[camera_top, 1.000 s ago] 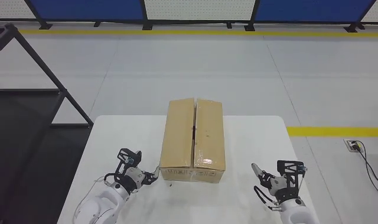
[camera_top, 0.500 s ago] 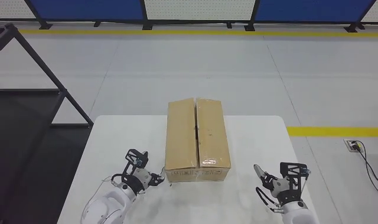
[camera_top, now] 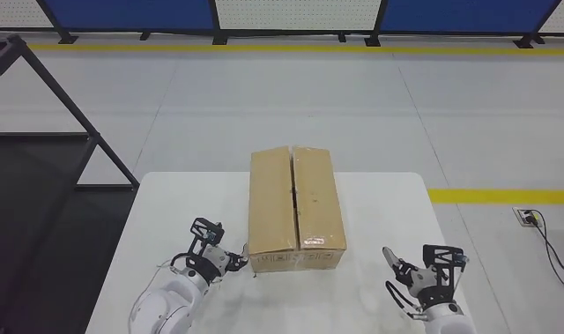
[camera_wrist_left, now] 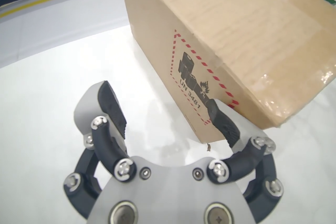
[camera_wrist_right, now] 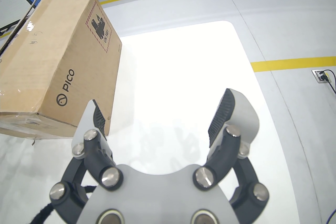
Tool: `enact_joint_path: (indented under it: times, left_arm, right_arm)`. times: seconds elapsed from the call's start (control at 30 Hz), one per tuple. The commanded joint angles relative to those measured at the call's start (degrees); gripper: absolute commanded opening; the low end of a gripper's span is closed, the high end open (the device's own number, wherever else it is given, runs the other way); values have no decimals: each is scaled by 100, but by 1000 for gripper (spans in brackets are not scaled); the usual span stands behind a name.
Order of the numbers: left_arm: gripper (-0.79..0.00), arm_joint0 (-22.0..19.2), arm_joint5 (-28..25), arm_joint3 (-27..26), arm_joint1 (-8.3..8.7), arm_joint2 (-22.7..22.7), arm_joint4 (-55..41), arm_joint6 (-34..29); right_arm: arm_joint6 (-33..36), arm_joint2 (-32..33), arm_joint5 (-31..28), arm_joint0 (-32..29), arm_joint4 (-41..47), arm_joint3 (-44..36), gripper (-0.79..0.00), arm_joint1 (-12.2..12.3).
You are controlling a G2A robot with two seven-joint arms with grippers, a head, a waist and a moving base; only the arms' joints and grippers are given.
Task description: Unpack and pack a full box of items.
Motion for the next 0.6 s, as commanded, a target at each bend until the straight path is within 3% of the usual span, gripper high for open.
enact_joint_path:
  times: [0.0, 0.37, 0.57]
  left_arm:
    - [0, -45, -14, 8, -17, 95, 14, -4]
    - [0, -267, -130, -84, -115, 655, 231, -154]
    - [0, -453, -164, -52, -199, 1040, 306, -227]
  right_arm:
    - [-8, 43, -3, -36, 13, -15, 0, -2]
    - [-78, 111, -127, -162, 115, -120, 0, -25]
    - [-44, 216, -682, -344, 511, -342, 0, -17]
